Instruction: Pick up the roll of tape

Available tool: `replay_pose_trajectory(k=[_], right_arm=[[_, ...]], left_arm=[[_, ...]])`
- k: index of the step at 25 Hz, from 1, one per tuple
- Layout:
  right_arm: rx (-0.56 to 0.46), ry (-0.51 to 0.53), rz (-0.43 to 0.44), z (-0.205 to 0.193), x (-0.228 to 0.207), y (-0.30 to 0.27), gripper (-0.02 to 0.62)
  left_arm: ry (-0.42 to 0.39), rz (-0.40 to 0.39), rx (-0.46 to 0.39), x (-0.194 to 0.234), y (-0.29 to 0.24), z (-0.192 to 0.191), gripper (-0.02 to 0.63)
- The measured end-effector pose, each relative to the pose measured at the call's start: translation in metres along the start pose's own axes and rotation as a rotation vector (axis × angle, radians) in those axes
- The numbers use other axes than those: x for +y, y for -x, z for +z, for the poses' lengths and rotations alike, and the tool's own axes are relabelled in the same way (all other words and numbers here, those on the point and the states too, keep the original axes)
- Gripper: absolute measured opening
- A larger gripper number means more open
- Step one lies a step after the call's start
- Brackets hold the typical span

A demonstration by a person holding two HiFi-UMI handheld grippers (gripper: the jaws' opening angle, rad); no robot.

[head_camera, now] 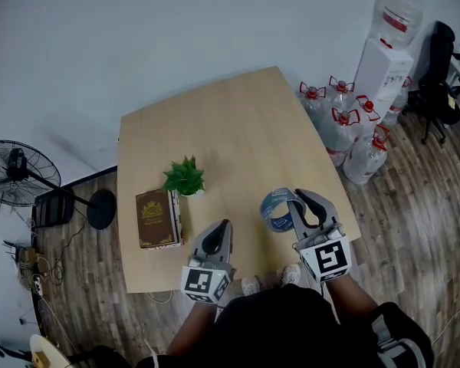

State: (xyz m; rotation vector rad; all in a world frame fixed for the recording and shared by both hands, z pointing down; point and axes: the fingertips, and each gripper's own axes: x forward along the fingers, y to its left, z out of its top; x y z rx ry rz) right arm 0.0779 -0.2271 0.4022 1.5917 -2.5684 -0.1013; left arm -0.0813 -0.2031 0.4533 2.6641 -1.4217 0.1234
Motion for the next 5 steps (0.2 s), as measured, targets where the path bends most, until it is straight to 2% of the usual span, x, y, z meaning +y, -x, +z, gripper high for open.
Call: replay_pose_trajectory(k=[5], right_arm=[[0.013,0.013,-0.002,-0.0065,-0.001,0.0001,0.06]], left_arm=[[0.004,-0.003,0.002,-0.0026,-0.0006,-0.002,0.003]])
